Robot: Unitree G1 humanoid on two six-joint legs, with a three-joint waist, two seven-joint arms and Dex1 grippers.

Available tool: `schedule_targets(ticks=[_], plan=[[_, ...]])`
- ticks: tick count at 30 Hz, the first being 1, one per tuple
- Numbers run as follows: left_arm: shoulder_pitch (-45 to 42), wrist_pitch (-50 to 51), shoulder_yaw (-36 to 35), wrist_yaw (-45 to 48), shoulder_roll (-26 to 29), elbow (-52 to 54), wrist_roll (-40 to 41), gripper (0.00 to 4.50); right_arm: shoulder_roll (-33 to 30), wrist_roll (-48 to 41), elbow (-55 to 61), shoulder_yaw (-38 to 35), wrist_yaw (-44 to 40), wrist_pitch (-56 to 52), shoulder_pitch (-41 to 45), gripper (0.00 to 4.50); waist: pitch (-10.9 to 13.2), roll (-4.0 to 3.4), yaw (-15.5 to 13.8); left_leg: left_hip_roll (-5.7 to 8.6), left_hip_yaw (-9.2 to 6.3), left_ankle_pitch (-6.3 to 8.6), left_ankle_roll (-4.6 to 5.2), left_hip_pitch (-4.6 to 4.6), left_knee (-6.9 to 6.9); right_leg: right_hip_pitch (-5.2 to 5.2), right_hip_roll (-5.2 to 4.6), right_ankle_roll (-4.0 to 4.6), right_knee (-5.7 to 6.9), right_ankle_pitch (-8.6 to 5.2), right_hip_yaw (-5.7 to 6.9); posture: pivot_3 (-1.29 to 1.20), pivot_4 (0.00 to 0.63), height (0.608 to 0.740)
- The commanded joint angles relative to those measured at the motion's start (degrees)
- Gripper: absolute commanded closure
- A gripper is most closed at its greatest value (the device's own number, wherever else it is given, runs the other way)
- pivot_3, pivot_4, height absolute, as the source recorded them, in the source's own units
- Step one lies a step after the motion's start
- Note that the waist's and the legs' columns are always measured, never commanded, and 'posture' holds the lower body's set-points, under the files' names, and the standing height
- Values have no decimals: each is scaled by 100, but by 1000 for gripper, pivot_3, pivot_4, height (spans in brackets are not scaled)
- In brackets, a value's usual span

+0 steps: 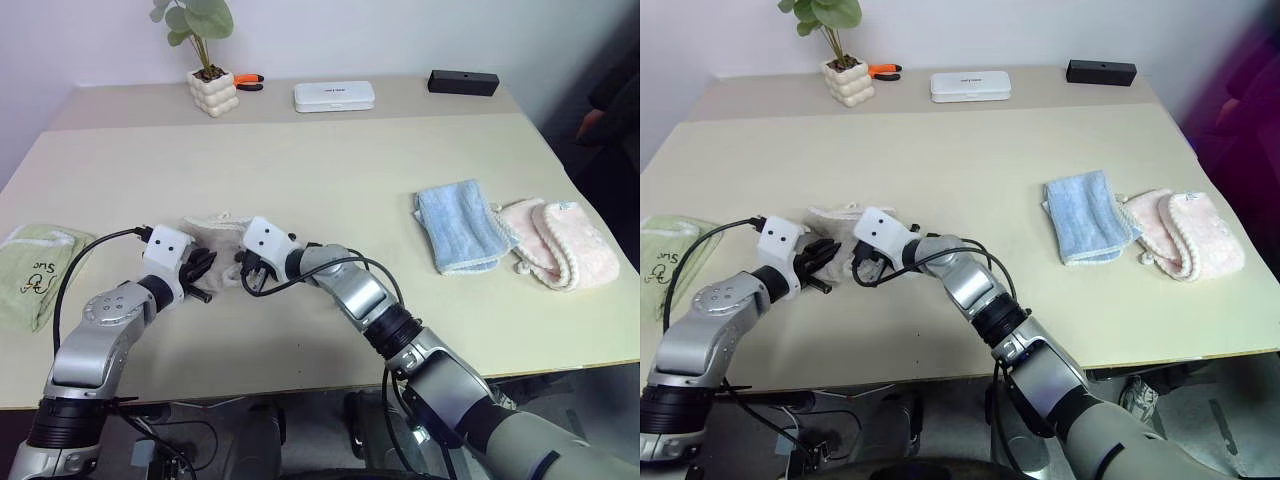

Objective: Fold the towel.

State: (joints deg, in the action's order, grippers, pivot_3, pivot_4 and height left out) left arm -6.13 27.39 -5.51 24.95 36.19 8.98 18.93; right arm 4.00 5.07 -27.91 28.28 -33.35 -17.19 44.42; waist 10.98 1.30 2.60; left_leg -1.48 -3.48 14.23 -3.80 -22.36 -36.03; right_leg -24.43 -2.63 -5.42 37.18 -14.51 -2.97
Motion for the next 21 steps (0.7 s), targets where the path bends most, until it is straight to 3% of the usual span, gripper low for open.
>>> schedule_targets(ticks=[1,3,7,10,13,16,18,21], plan=[[231,-78,-141,35,-72,-144,-120,3896,-43,181,24,-19,97,176,-51,4470,-1,0,3,0,-1,0,0,3,0,2,2,0,2,0,0,0,150,737],[187,-39,-604,-44,-272,56,282,3896,-193,-11,513,-308,13,256,-114,4470,-1,-1,3,-1,-2,0,0,5,0,2,4,0,5,0,0,0,150,737],[20,309,-1467,-303,-572,344,996,3896,-606,-191,1471,-569,-235,122,-337,3162,2,4,-7,-2,-7,0,0,-6,-7,-1,2,-2,4,1,3,0,150,737],[-133,677,-2216,-665,-635,506,1553,3055,-1172,-264,2459,-734,-512,-1,-646,1621,2,4,-7,-2,-9,0,1,-6,-5,-1,3,-2,4,1,5,0,150,737],[-127,872,-2620,-784,-601,613,1836,1571,-1106,-1198,3386,-1383,-509,-1718,-970,118,2,5,0,-2,-12,0,1,-7,-4,-1,2,-2,4,0,6,0,150,737],[-41,757,-2768,-660,-553,741,1909,128,-816,-1841,3861,-1745,-287,-3153,-1107,0,2,5,11,-2,-12,0,1,-3,-3,-1,4,-1,7,1,6,0,150,737],[-5,702,-2832,-583,-569,802,2015,50,-635,-2053,3964,-1893,-60,-3755,-1110,0,2,4,6,-3,-12,0,1,-3,-3,-1,7,0,7,0,6,0,150,737],[349,275,-2439,-108,-305,980,1524,50,77,-2364,3509,-2191,423,-4558,-945,0,2,5,6,-3,-10,0,1,-4,-3,-1,7,1,5,0,6,0,150,737]])
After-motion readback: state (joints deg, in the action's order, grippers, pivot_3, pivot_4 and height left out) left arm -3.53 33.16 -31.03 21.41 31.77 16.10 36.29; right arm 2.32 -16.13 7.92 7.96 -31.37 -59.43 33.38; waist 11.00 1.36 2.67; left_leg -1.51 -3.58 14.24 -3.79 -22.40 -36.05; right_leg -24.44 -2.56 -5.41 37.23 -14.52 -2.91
